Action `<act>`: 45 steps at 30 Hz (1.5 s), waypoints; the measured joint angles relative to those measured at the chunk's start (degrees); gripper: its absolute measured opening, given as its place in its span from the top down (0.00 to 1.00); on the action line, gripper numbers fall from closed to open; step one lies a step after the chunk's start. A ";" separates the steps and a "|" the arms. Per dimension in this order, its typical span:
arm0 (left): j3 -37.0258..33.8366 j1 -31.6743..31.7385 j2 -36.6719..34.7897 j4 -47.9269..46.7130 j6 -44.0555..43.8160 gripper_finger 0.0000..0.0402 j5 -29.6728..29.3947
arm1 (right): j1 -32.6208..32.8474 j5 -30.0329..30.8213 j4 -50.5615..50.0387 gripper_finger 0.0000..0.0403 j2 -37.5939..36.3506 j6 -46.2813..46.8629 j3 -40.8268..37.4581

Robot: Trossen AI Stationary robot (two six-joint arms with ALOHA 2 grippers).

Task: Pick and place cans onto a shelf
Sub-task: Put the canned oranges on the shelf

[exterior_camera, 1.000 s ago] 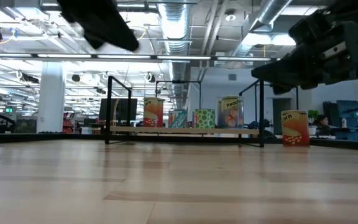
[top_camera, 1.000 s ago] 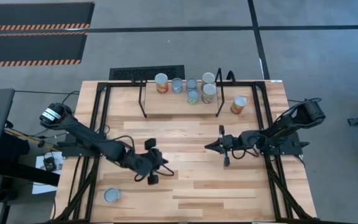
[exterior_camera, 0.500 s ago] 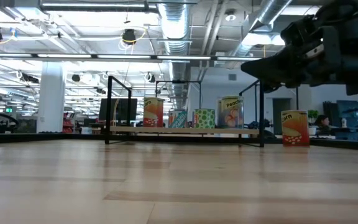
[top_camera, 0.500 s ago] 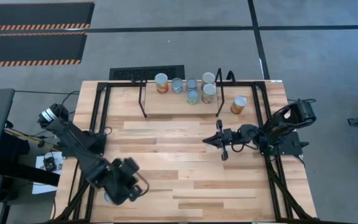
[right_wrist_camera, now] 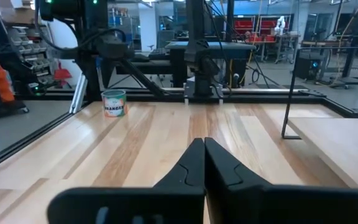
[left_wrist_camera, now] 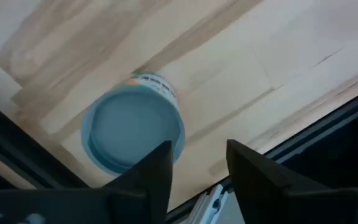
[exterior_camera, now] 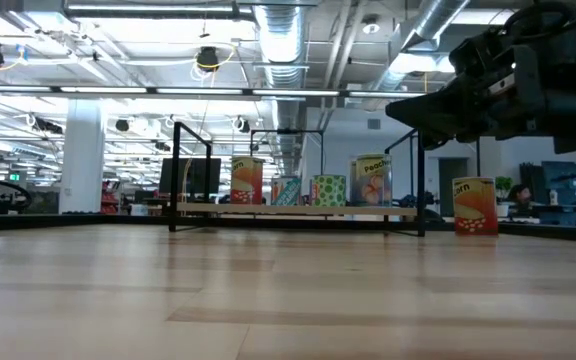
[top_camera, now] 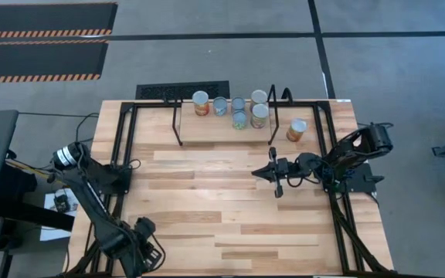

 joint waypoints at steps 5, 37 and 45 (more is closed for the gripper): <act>0.04 -0.81 1.95 0.19 -0.06 0.62 0.47 | 0.00 0.00 -0.02 0.97 -0.02 0.00 0.00; 8.09 23.60 8.24 3.98 43.55 0.99 -17.99 | -0.22 0.28 -0.94 0.97 -0.02 0.00 0.02; 16.63 37.60 8.17 9.24 70.88 0.99 -12.97 | -0.22 0.28 -1.64 0.97 -0.02 0.02 0.02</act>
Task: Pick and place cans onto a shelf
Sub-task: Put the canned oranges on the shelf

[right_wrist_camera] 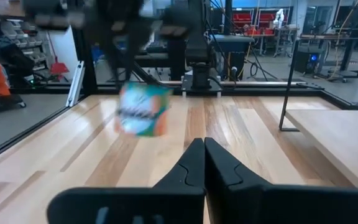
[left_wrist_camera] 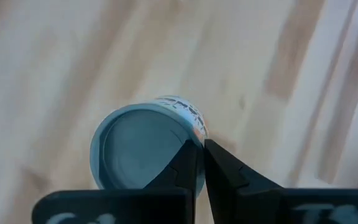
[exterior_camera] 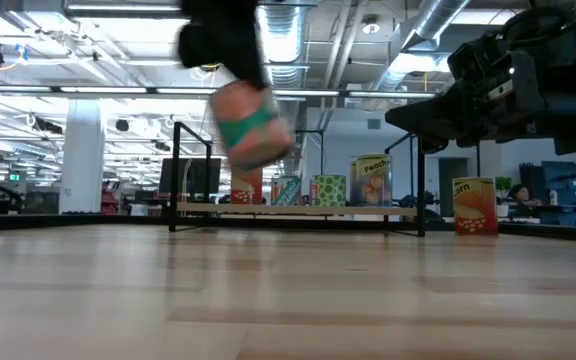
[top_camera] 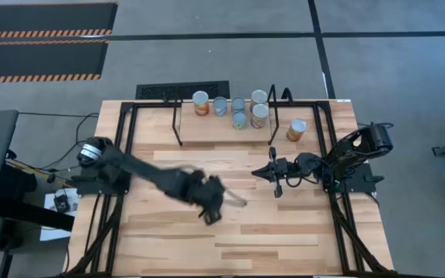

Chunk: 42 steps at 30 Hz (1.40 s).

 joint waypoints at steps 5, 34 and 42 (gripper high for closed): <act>6.71 9.11 0.27 -1.74 11.62 0.99 2.53 | 0.00 0.00 -1.04 0.97 -0.02 0.00 0.00; 10.69 38.17 10.22 1.58 35.02 0.99 5.12 | 0.00 0.33 -2.89 0.97 -0.02 0.04 0.15; 10.58 39.83 10.88 2.78 35.66 0.99 1.63 | 0.00 0.31 -2.74 0.97 -0.02 0.02 0.15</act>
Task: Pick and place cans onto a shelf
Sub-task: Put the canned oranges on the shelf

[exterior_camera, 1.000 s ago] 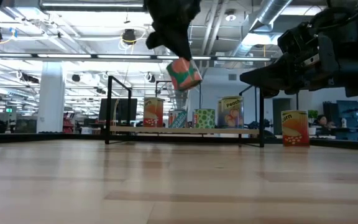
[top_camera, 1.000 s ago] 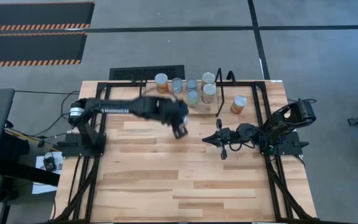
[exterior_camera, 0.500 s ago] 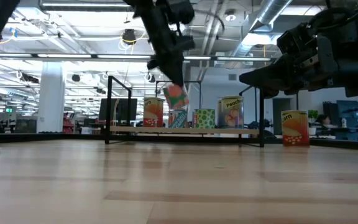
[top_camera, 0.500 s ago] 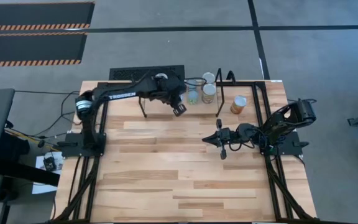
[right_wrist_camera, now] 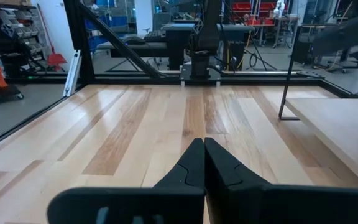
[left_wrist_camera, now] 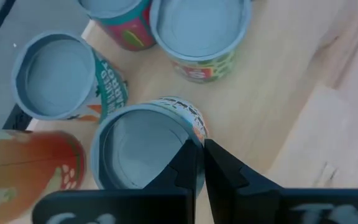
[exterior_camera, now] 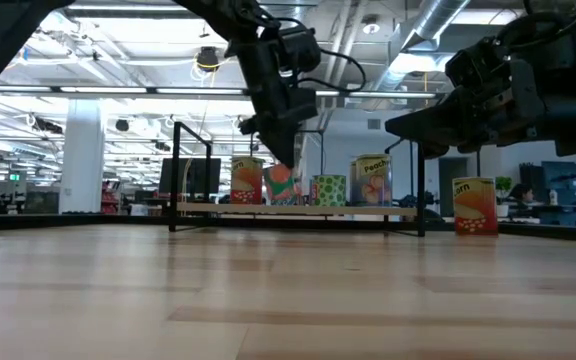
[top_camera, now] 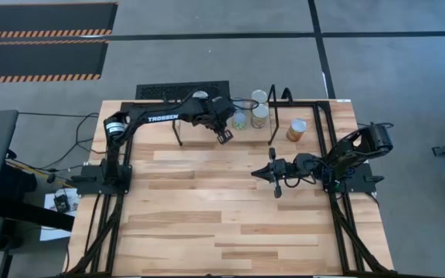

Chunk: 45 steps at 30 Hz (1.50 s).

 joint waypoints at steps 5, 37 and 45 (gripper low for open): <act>0.00 0.96 1.00 0.59 0.07 0.99 1.88 | 0.00 0.00 0.17 0.97 0.00 -0.02 0.02; 0.43 1.24 4.06 6.76 1.50 0.98 -1.14 | 0.00 -0.02 0.03 0.97 0.00 0.00 0.11; 0.48 1.21 4.33 6.74 1.75 0.98 -2.28 | 0.00 -0.02 0.06 0.97 0.00 0.00 0.11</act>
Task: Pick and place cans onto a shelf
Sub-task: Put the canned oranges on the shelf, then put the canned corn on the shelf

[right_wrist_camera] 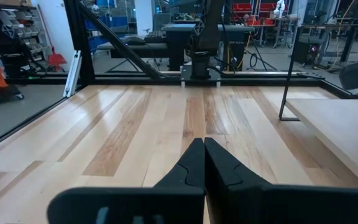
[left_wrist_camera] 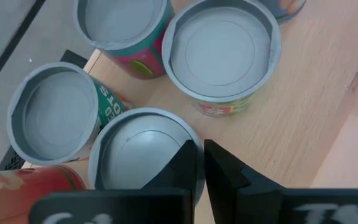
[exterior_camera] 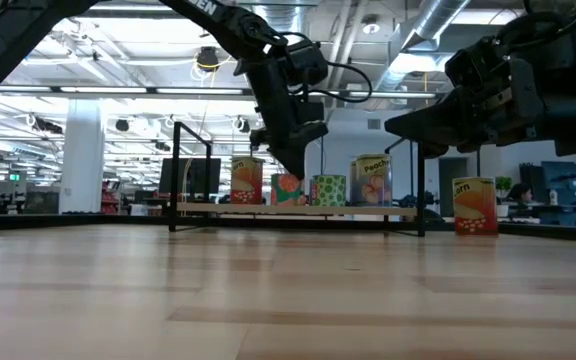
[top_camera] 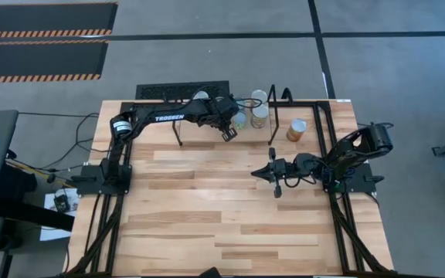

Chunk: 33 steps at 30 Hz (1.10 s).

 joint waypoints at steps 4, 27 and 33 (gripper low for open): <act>0.00 0.03 0.11 -0.14 0.15 0.91 -0.27 | 0.00 0.00 0.00 0.97 0.00 0.00 0.00; -4.08 -6.56 -12.29 1.28 2.61 0.82 -7.00 | 0.21 -0.02 0.44 0.97 0.00 0.00 0.00; -15.64 -10.26 -21.27 11.06 1.71 0.89 -7.33 | 1.24 0.54 0.35 0.97 0.00 -0.02 0.00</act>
